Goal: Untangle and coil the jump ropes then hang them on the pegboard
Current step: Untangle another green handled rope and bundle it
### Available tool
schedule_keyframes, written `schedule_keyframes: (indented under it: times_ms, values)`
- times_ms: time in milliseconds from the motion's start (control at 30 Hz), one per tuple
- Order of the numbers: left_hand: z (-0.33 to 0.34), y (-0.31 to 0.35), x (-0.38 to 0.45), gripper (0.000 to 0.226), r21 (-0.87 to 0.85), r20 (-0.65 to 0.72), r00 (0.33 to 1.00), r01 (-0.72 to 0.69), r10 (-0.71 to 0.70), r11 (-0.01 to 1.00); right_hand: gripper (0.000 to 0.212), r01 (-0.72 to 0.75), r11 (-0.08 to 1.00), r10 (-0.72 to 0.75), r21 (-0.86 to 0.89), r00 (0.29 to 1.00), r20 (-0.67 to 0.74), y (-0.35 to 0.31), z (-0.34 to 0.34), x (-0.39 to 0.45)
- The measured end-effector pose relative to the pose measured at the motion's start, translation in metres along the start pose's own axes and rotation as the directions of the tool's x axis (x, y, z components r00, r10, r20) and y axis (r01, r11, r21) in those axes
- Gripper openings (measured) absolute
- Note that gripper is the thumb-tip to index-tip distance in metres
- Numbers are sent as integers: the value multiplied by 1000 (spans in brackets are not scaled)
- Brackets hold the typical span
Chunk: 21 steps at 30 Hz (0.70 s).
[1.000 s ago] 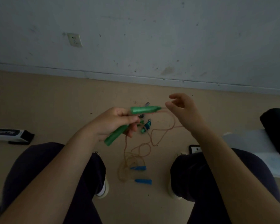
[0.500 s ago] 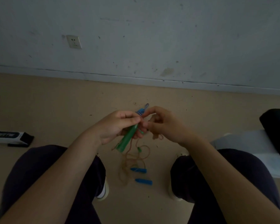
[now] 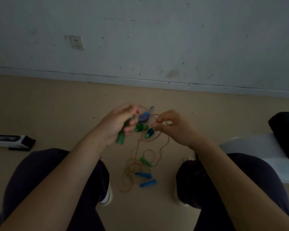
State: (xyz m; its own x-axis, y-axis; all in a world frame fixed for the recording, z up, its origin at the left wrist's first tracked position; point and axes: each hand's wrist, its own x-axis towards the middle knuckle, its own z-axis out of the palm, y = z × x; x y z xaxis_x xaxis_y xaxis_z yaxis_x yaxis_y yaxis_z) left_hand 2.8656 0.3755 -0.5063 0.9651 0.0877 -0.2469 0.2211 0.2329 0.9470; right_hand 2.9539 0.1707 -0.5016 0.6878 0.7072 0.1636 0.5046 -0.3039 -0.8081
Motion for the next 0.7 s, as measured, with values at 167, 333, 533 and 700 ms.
schedule_keyframes:
  times_ms: [167,333,533,700]
  values:
    - [-18,5,7,24,-284,-549,835,-226,35,932,16,-178,970,171,-167,984,-54,10,-15,4]
    - [5,-3,-3,23,301,-140,990,49,-7,952,13,-353,878,346,324,935,79,-5,-11,0]
    - [24,-9,-5,13,428,167,965,113,-202,897,17,-365,735,421,572,906,37,-15,-6,5]
    - [-6,11,-11,30,464,84,987,86,-140,882,23,-344,806,492,482,842,-222,-1,-30,1]
